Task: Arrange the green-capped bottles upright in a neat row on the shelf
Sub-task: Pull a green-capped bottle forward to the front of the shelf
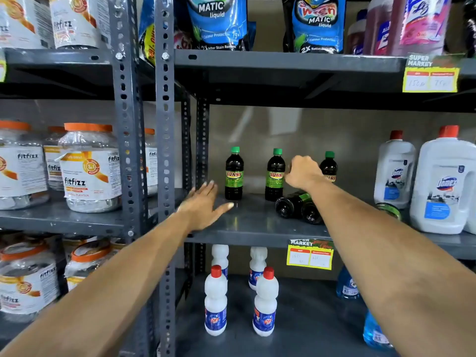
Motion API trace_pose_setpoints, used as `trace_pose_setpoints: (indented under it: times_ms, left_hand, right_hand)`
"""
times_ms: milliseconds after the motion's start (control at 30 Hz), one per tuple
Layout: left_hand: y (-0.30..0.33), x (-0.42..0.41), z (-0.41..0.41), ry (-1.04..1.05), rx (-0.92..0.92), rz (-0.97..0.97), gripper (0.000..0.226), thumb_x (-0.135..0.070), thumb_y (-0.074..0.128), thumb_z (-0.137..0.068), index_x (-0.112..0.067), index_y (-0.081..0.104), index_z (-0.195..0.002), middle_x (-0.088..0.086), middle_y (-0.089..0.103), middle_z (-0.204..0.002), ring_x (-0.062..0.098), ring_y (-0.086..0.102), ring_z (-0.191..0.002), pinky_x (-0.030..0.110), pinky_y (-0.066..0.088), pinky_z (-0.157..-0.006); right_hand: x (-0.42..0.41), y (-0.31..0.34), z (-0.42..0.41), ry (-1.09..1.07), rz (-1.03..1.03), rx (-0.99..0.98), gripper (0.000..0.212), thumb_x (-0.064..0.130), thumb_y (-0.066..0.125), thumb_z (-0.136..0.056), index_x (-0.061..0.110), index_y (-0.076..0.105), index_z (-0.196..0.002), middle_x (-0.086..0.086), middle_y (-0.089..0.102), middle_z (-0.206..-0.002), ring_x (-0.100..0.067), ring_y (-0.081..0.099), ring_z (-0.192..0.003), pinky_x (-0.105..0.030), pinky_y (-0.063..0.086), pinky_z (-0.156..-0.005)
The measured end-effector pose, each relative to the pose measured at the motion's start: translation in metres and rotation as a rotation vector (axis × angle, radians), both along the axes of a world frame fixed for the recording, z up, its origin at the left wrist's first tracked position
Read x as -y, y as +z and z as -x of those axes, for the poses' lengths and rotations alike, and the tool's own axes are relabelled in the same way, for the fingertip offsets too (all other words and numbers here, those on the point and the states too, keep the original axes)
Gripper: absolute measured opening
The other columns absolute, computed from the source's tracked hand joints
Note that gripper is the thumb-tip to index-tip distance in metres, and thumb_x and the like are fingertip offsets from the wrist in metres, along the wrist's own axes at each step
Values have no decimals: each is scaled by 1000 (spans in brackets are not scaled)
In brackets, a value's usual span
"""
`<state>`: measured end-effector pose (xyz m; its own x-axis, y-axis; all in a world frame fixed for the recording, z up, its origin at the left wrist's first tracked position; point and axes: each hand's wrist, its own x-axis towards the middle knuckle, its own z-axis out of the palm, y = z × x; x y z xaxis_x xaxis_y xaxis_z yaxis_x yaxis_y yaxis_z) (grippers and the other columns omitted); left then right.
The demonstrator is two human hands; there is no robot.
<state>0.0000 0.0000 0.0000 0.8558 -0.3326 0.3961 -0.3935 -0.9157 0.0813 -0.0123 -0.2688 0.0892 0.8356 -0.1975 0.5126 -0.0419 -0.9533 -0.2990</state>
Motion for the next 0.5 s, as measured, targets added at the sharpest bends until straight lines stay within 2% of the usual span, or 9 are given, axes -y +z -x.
trace_pose_setpoints:
  times_ms: [167,233,367,500]
  left_hand:
    - [-25,-6,10,-27,-165,10,90,-70,23,-93,-10,6,-157,3,-2,-165,14,-3,-150,33,3,-119]
    - [-29,0,15,-33,-221,32,89,-70,22,-93,-10,7,-157,2,-1,-165,12,-4,-150,33,2,-118]
    - [-33,-1,16,7,-223,-3,92,-75,14,-89,-13,7,-157,0,1,-165,12,-2,-150,38,3,-120]
    - [-31,-2,13,-1,-251,-18,93,-75,14,-88,-13,3,-157,-1,-5,-165,13,-8,-150,41,2,-121]
  right_hand:
    - [-3,-24,-7,-63,14,-234,40,29,68,-85,4,63,-115,-17,63,-120,-35,66,-103,-39,55,-87]
    - [-2,-30,-13,-86,20,-264,45,34,68,-86,3,61,-117,-17,63,-121,-34,67,-103,-38,55,-88]
    - [-2,-32,-24,-127,15,-288,38,22,63,-86,4,61,-119,-15,63,-121,-34,67,-104,-38,56,-86]
    - [0,-33,-32,-161,-15,-373,50,31,54,-92,12,48,-138,-14,52,-140,-35,60,-111,-38,51,-96]
